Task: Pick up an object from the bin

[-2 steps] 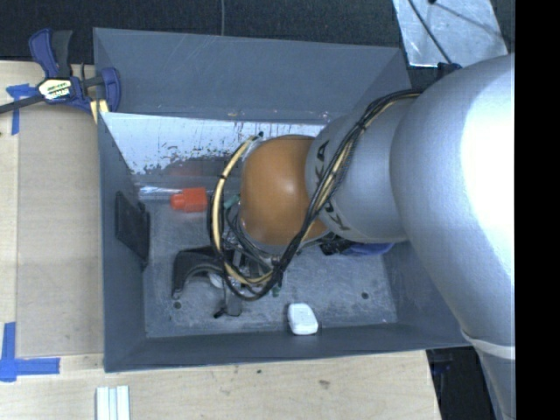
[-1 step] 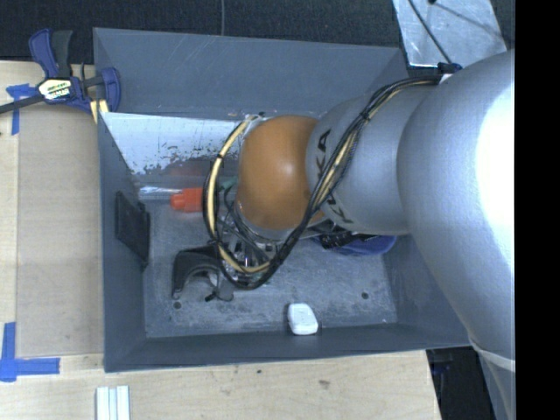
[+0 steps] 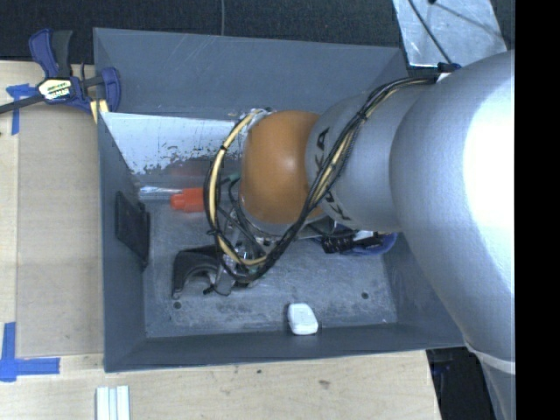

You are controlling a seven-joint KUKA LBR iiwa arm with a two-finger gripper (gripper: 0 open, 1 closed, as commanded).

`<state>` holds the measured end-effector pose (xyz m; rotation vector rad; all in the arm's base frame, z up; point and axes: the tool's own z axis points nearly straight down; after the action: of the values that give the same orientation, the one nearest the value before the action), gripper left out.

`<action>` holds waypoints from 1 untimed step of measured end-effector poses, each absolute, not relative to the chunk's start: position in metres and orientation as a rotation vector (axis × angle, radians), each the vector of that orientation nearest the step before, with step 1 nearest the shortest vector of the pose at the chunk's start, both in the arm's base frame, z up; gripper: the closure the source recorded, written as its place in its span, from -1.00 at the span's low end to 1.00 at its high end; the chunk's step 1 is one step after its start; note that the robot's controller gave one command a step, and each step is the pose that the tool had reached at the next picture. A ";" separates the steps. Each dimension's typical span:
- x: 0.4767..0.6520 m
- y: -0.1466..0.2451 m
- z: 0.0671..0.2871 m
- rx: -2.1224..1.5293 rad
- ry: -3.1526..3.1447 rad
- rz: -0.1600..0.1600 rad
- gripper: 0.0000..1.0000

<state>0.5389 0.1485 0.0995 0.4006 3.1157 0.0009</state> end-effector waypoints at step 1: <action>0.533 0.149 0.069 0.545 3.095 -0.001 -1.00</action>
Offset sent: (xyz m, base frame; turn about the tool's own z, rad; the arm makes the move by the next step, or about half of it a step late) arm -0.0059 0.0012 -0.0295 0.0938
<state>0.5330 0.1488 0.0689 0.5451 3.0948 -0.0011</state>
